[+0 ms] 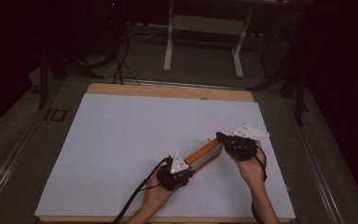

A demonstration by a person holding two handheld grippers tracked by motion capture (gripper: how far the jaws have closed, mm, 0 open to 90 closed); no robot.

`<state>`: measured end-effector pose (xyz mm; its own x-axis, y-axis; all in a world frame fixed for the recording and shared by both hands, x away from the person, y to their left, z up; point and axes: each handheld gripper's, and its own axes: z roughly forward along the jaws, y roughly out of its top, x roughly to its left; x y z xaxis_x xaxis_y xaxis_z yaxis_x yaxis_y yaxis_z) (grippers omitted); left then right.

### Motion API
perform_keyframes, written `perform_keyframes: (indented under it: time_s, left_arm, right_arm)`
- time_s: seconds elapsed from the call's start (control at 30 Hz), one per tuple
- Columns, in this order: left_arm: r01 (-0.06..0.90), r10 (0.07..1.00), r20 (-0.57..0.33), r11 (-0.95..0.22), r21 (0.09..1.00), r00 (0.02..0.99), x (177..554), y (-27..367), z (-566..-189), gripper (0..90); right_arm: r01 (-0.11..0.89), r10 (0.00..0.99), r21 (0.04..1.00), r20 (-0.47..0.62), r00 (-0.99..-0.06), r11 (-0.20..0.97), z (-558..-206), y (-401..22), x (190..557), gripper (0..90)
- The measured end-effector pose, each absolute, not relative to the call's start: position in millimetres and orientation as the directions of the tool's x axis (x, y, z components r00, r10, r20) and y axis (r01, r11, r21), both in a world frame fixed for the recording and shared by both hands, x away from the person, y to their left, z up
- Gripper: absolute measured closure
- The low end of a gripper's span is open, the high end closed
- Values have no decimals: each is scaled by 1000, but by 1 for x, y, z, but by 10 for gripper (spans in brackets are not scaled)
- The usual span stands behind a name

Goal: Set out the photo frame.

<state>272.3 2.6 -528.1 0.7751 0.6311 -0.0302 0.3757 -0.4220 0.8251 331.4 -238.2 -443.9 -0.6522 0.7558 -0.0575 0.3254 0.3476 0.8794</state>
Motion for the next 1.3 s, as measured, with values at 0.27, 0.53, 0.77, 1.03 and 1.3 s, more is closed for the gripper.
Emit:
perform_keyframes:
  time_s: [0.27, 0.53, 0.77, 1.03, 1.3]
  left_arm:
    - [376, 622, -36, -425, 823, 782, 279, 3, -517, 693]
    - [333, 592, -6, -445, 831, 806, 293, -1, -490, 694]
    - [354, 574, -74, -394, 848, 815, 314, 2, -465, 695]
    - [352, 552, -85, -398, 847, 829, 327, 15, -442, 696]
    - [342, 472, -111, -439, 831, 874, 331, 33, -426, 695]
  right_arm:
    - [320, 766, 887, -58, -640, 334, -442, -245, 328, 872]
    - [314, 782, 898, -50, -622, 307, -437, -255, 326, 871]
    - [306, 790, 907, -46, -611, 289, -434, -262, 323, 871]
    - [311, 792, 908, -37, -610, 282, -435, -270, 321, 852]
    - [277, 714, 898, -57, -698, 342, -438, -259, 318, 731]
